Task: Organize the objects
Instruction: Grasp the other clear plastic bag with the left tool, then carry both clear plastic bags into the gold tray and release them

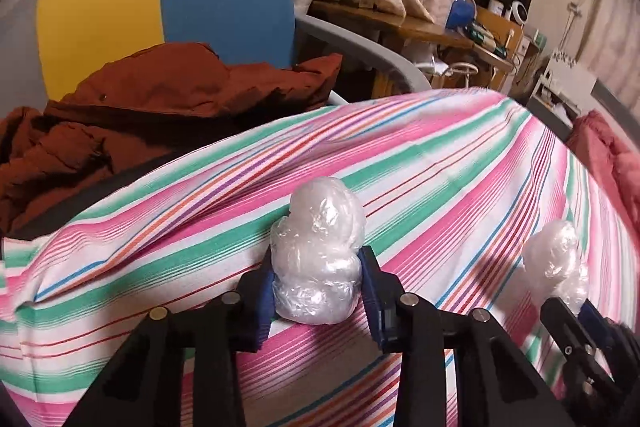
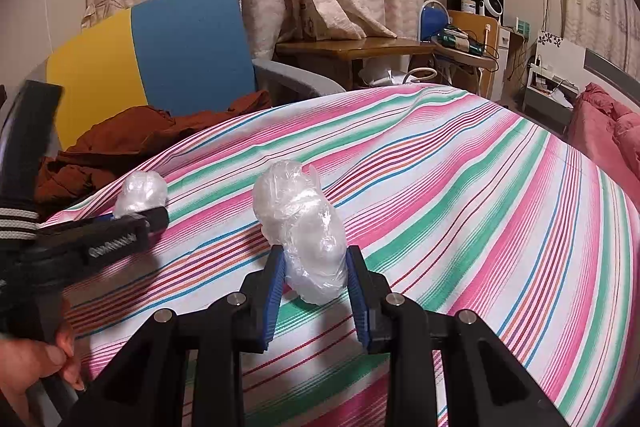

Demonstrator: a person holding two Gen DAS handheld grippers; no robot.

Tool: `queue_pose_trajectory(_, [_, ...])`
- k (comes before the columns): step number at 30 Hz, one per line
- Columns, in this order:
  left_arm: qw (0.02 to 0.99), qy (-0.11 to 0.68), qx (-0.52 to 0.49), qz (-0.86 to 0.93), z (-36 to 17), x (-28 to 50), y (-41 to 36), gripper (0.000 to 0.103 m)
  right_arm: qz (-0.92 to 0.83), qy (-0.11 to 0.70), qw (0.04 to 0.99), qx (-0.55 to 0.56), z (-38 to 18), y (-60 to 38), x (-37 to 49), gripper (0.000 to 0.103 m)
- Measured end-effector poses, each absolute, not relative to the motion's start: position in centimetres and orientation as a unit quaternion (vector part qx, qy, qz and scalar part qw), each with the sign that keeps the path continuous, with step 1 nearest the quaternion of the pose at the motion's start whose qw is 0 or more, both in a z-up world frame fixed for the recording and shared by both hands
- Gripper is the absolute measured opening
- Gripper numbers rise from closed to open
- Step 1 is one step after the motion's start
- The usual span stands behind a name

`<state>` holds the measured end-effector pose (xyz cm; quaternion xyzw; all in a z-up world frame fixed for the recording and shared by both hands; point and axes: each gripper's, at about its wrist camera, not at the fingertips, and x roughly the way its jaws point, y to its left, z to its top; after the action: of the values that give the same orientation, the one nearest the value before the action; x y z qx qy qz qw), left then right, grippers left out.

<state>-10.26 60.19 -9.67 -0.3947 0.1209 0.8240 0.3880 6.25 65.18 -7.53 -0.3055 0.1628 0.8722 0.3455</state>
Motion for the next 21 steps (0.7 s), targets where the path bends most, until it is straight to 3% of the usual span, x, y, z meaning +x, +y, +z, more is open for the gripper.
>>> queue_pose_trajectory(21, [0.392,0.158,-0.292,0.858,-7.2,-3.2,53.1,0.037,0.873,0.129,0.354,-0.309,-7.0,64.1,5.9,0.030])
